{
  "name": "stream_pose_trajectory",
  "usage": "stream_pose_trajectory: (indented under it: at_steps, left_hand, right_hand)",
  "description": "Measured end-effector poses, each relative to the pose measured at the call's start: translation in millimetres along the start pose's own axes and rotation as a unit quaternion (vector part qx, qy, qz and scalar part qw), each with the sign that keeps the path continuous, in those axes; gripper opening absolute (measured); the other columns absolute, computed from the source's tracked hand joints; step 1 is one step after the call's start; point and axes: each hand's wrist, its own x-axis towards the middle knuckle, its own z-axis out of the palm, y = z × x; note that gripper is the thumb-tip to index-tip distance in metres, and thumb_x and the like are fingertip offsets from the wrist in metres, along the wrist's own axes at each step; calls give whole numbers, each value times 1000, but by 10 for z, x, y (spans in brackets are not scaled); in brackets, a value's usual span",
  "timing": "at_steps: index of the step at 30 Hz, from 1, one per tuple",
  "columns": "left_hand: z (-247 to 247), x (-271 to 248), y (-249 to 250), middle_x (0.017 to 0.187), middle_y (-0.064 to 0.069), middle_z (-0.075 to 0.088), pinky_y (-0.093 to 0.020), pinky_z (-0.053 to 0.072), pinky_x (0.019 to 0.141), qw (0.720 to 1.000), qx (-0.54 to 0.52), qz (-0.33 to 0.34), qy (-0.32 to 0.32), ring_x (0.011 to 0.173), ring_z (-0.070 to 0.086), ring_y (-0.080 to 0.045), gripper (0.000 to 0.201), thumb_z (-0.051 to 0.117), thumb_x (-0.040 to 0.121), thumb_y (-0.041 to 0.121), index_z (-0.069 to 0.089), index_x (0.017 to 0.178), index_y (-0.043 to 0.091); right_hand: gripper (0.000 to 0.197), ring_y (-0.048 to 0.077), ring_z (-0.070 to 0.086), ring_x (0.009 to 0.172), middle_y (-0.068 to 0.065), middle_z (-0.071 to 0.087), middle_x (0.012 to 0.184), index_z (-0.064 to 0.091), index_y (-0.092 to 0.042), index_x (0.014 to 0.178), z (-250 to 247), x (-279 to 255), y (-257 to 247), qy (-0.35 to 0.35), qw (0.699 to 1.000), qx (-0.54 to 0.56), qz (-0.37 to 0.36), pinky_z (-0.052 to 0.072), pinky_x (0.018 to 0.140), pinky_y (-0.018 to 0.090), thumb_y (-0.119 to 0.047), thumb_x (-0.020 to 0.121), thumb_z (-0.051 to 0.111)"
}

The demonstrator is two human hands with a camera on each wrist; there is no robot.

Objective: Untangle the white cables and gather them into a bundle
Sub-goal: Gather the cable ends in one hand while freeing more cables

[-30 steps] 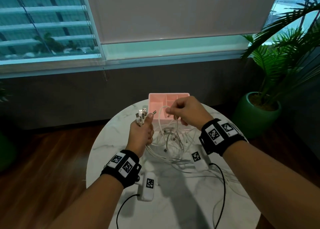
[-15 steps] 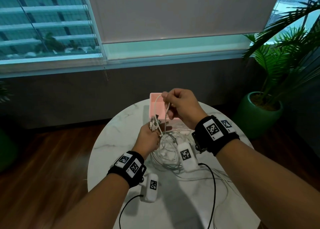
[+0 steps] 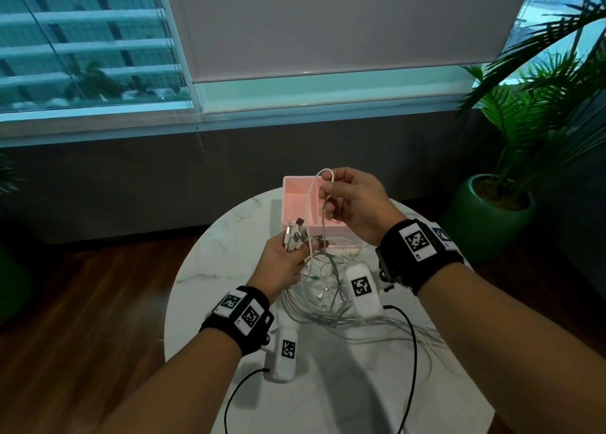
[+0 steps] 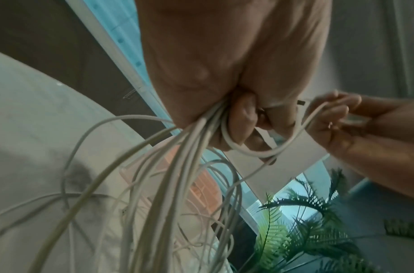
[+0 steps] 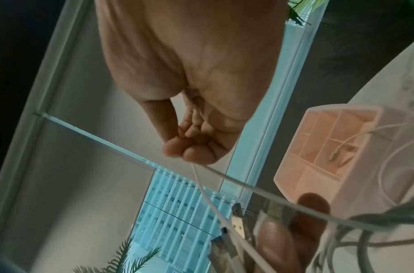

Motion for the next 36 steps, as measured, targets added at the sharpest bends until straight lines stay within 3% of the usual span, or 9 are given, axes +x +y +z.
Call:
stream_pose_trajectory:
  at_steps: [6, 10, 15, 18, 21, 26, 30, 33, 36]
  left_hand:
    - [25, 52, -15, 56, 7, 56, -23, 27, 47, 998, 23, 18, 52, 47, 37, -12, 22, 82, 80, 1, 63, 75, 11]
    - [19, 86, 17, 54, 8, 47, -19, 29, 39, 996, -9, 13, 93, 43, 37, -8, 32, 82, 78, -2, 53, 71, 9]
    - [44, 105, 57, 53, 8, 49, -19, 24, 38, 996, -45, -8, 83, 40, 31, -9, 22, 79, 81, -3, 58, 84, -3]
    - [11, 83, 140, 55, 9, 49, -18, 22, 36, 993, -96, -14, 69, 39, 27, -5, 13, 74, 85, -6, 65, 86, 4]
    - [-172, 120, 254, 64, 0, 63, -16, 21, 34, 984, -151, -3, 97, 37, 27, -2, 15, 66, 92, -3, 65, 80, 5]
    - [-424, 176, 348, 82, -7, 63, -16, 21, 35, 974, -185, 25, 127, 38, 27, -1, 24, 65, 95, 3, 68, 73, 13]
    - [-329, 147, 348, 62, 4, 63, -15, 20, 35, 974, -193, 18, 116, 36, 27, 0, 4, 61, 98, 3, 61, 96, -2]
    - [-240, 141, 344, 49, 3, 58, -15, 19, 35, 977, -188, 14, 101, 35, 26, 0, 18, 58, 98, 2, 55, 116, -2]
    - [-164, 131, 367, 48, 3, 58, -15, 18, 36, 979, -183, 12, 91, 35, 25, 0, 21, 59, 98, 1, 53, 118, 0]
  right_hand:
    - [31, 20, 61, 62, 14, 67, 98, 60, -3, 118, -106, 13, 198, 6, 1000, -11, -10, 52, 58, 31, 11, 92, 53]
    - [42, 22, 67, 81, 8, 60, 118, 59, -14, 123, -286, -62, 615, 15, 972, -227, 59, 56, 69, 30, 9, 88, 55]
    - [6, 15, 62, 81, 0, 64, 93, 66, -14, 93, -279, -168, 1079, -82, 872, -481, 29, 51, 77, 33, -17, 90, 69]
    - [26, 25, 61, 77, 4, 63, 76, 56, -21, 69, -447, -98, 1226, -26, 836, -548, 24, 49, 73, 34, -18, 94, 61]
    - [12, 28, 66, 91, 9, 71, 93, 69, -15, 87, -783, -92, 1279, 44, 817, -569, 84, 53, 83, 34, -15, 93, 58]
    - [16, 30, 63, 87, 10, 68, 90, 63, -13, 83, -1272, -142, 1262, 129, 786, -586, 148, 48, 74, 32, -26, 90, 67]
    - [26, 30, 62, 94, 11, 67, 108, 63, -14, 103, -1311, -173, 1228, 155, 774, -592, 161, 50, 81, 34, -36, 91, 69]
    - [51, 33, 54, 118, 7, 47, 133, 53, -22, 133, -1137, -156, 1176, 131, 772, -616, 89, 49, 98, 42, -34, 87, 73]
    - [46, 18, 53, 113, -3, 43, 127, 59, -33, 129, -876, -130, 1142, 33, 815, -576, -52, 46, 101, 30, -23, 87, 74]
